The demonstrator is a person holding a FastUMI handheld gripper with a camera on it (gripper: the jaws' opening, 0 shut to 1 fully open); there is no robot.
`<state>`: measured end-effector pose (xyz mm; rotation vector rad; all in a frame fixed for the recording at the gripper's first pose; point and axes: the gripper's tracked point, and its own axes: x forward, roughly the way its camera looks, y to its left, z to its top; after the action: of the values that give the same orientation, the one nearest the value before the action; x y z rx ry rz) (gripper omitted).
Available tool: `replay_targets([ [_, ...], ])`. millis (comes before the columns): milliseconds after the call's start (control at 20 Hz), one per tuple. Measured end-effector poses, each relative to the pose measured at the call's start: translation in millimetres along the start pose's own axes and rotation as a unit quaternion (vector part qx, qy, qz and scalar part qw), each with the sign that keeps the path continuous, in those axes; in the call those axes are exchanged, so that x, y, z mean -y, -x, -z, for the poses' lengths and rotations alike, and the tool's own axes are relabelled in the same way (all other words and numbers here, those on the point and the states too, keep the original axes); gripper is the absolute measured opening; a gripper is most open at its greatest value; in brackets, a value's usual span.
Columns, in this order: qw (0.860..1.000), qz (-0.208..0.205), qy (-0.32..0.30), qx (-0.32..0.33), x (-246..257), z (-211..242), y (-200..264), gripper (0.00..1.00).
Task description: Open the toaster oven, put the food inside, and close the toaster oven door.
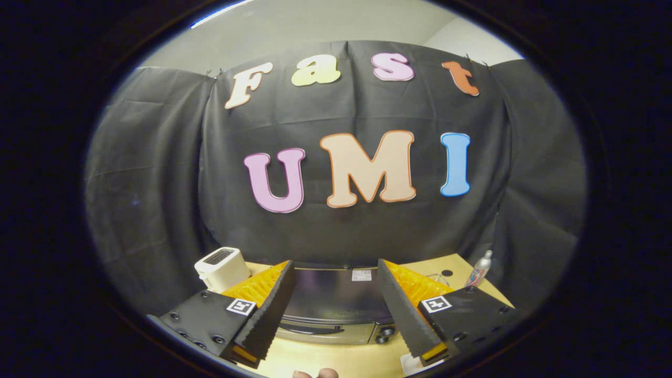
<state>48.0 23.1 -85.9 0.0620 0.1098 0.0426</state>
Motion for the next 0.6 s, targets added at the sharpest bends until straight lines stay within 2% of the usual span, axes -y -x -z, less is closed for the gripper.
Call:
replay_targets([
  [350, 0.998, 0.008, 0.017, -0.061, -8.0, 78.3, -34.9, 0.99],
  [600, 0.995, -0.011, 0.018, -0.099, -27.9, 123.1, -57.1, 0.99],
])
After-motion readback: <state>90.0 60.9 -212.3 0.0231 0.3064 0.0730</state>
